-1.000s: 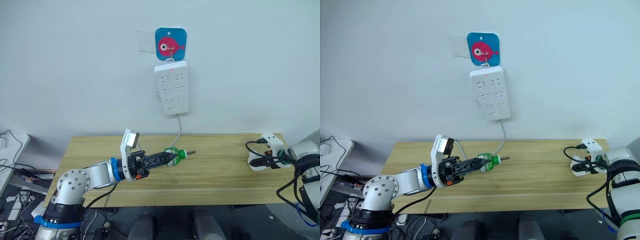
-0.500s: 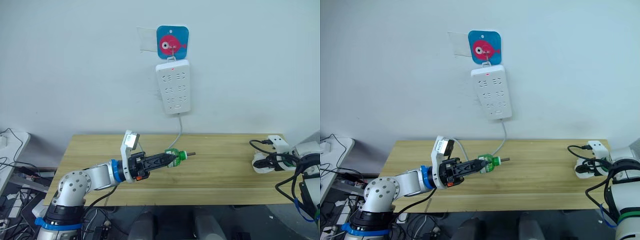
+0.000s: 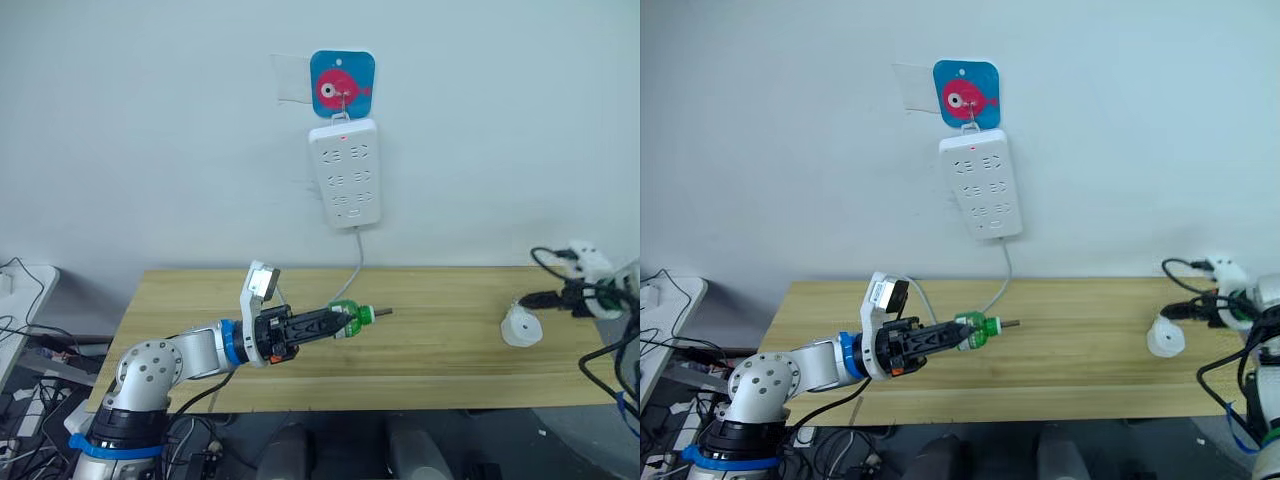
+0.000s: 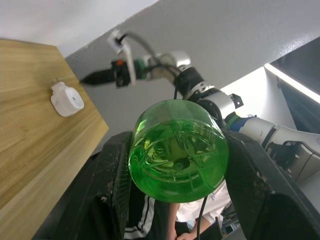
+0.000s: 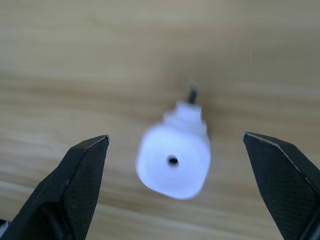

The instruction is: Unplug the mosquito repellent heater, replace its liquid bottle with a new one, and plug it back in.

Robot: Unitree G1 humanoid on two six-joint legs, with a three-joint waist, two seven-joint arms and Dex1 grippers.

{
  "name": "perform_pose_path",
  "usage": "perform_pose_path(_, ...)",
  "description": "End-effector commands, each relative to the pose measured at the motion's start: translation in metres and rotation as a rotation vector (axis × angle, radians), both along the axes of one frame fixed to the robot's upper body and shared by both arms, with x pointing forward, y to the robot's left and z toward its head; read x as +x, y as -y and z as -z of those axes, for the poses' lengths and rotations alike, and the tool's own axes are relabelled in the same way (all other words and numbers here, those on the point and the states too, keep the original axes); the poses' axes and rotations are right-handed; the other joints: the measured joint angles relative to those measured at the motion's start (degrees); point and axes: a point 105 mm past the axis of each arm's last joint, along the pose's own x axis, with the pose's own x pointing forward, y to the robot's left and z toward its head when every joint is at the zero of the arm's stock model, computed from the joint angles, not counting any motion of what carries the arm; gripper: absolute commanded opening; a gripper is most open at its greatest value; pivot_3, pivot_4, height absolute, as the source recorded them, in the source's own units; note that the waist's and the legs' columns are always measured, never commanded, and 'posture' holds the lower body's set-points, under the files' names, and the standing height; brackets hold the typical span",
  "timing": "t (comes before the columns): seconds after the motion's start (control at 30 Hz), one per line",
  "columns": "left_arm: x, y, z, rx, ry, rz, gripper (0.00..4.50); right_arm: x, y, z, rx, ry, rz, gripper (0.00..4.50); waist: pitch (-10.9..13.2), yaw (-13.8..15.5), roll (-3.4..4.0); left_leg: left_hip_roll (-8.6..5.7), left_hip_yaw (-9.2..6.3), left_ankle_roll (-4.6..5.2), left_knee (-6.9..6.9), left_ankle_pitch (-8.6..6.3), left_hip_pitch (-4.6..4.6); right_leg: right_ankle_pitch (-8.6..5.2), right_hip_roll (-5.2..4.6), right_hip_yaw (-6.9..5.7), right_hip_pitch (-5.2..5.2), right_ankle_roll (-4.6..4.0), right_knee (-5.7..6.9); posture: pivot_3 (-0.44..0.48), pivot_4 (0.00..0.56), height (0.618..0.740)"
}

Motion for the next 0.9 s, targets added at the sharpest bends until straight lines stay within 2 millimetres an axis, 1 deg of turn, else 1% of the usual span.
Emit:
perform_pose_path(0.03, 0.009, -0.002, -0.013, -0.021, 0.089, -0.036, 2.28, 0.008, -0.042, -0.043, 0.19, 0.16, -0.057, 4.46, 0.01, -0.22, -0.02, 0.01, -0.01, 0.0, 0.0, 0.0, 0.0, 0.0, 0.03, -0.01, 0.0, 0.0, 0.01, -0.106, 0.177, 0.74)
perform_pose_path(0.07, 0.013, 0.0, -0.015, -0.014, 0.125, -0.06, 2.28, 0.007, -0.061, -0.051, 0.285, 0.21, -0.073, 4.46, 0.0, -0.31, -0.03, 0.02, -0.02, 0.0, 0.0, 0.0, -0.01, 0.0, 0.06, -0.02, 0.0, 0.0, 0.01, -0.114, 0.175, 0.74)
perform_pose_path(0.1, 0.017, 0.002, -0.017, -0.012, 0.151, -0.081, 2.28, 0.004, -0.075, -0.057, 0.365, 0.245, -0.084, 4.46, 0.02, -0.35, -0.06, 0.01, -0.06, 0.0, -0.01, 0.0, -0.01, 0.0, 0.09, -0.05, 0.01, 0.0, 0.01, -0.118, 0.175, 0.74)
perform_pose_path(0.13, 0.023, 0.004, -0.02, -0.019, 0.177, -0.109, 2.28, -0.002, -0.094, -0.063, 0.466, 0.296, -0.1, 4.46, 0.02, -0.26, -0.08, 0.02, -0.08, -0.01, 0.01, 0.0, 0.01, 0.0, 0.11, -0.06, 0.03, 0.0, 0.04, -0.128, 0.172, 0.74)
perform_pose_path(0.17, 0.028, 0.006, -0.024, -0.035, 0.193, -0.142, 2.28, -0.007, -0.108, -0.065, 0.555, 0.346, -0.071, 4.46, 0.0, -0.2, -0.1, 0.02, -0.15, -0.01, -0.01, 0.0, -0.03, 0.0, 0.12, -0.13, 0.04, 0.0, 0.02, -0.132, 0.17, 0.74)
perform_pose_path(0.2, 0.034, 0.008, -0.027, -0.046, 0.204, -0.174, 2.28, -0.013, -0.123, -0.065, 0.673, 0.384, -0.046, 4.46, -0.01, -0.14, -0.1, 0.05, -0.21, -0.02, 0.0, 0.0, -0.03, 0.0, 0.12, -0.18, 0.04, 0.0, 0.04, -0.136, 0.171, 0.74)
perform_pose_path(0.27, 0.044, 0.009, -0.029, -0.056, 0.219, -0.227, 2.28, -0.023, -0.146, -0.061, 0.825, 0.437, -0.002, 4.46, -0.02, 0.1, -0.04, 0.13, -0.27, -0.05, -0.02, 0.02, -0.1, 0.01, 0.1, -0.18, -0.04, 0.0, 0.1, -0.139, 0.167, 0.74)
perform_pose_path(0.3, 0.049, 0.008, -0.03, -0.057, 0.226, -0.254, 2.28, -0.028, -0.159, -0.06, 0.892, 0.46, -0.006, 4.46, -0.04, 0.16, -0.01, 0.1, -0.26, -0.06, 0.0, 0.03, -0.12, 0.01, 0.06, -0.18, -0.07, 0.0, 0.11, -0.142, 0.164, 0.74)
perform_pose_path(0.37, 0.056, 0.007, -0.033, -0.063, 0.24, -0.292, 2.28, -0.037, -0.178, -0.061, 0.978, 0.49, -0.005, 4.46, -0.04, 0.23, -0.01, 0.03, -0.25, -0.08, -0.02, 0.03, -0.17, 0.01, -0.03, -0.15, -0.13, 0.0, 0.1, -0.144, 0.162, 0.74)
perform_pose_path(0.5, 0.064, 0.008, -0.035, -0.047, 0.267, -0.326, 2.28, -0.048, -0.201, -0.059, 1.108, 0.482, 0.025, 4.46, -0.05, 0.06, -0.02, -0.08, -0.13, -0.07, -0.02, 0.03, -0.18, 0.02, -0.15, -0.08, -0.15, 0.0, 0.07, -0.14, 0.159, 0.74)
perform_pose_path(0.57, 0.064, 0.01, -0.035, -0.044, 0.274, -0.319, 2.28, -0.053, -0.211, -0.056, 1.116, 0.448, 0.016, 4.46, -0.05, -0.04, -0.01, -0.07, -0.14, -0.07, -0.02, 0.03, -0.17, 0.02, -0.14, -0.1, -0.16, 0.0, 0.11, -0.138, 0.157, 0.74)
perform_pose_path(0.73, 0.061, 0.018, -0.036, -0.043, 0.294, -0.294, 2.28, -0.051, -0.225, -0.057, 1.132, 0.406, 0.04, 4.46, -0.05, -1.24, 0.0, -0.01, -0.12, -0.06, -0.03, 0.03, -0.14, 0.02, -0.04, -0.1, -0.16, 0.0, 0.16, -0.132, 0.154, 0.74)
perform_pose_path(0.83, 0.058, 0.027, -0.037, -0.057, 0.294, -0.281, 2.28, -0.051, -0.238, -0.064, 1.161, 0.396, 0.032, 4.46, -0.05, -1.69, 0.0, 0.03, -0.12, -0.05, -0.06, 0.03, -0.15, 0.01, 0.01, -0.09, -0.17, 0.0, 0.15, -0.129, 0.154, 0.74)
perform_pose_path(0.9, 0.057, 0.033, -0.035, -0.056, 0.296, -0.275, 2.28, -0.05, -0.242, -0.066, 1.164, 0.378, 0.037, 4.46, -0.05, -1.77, 0.0, 0.04, -0.11, -0.05, -0.07, 0.03, -0.15, 0.01, 0.02, -0.08, -0.18, 0.0, 0.13, -0.124, 0.153, 0.74)
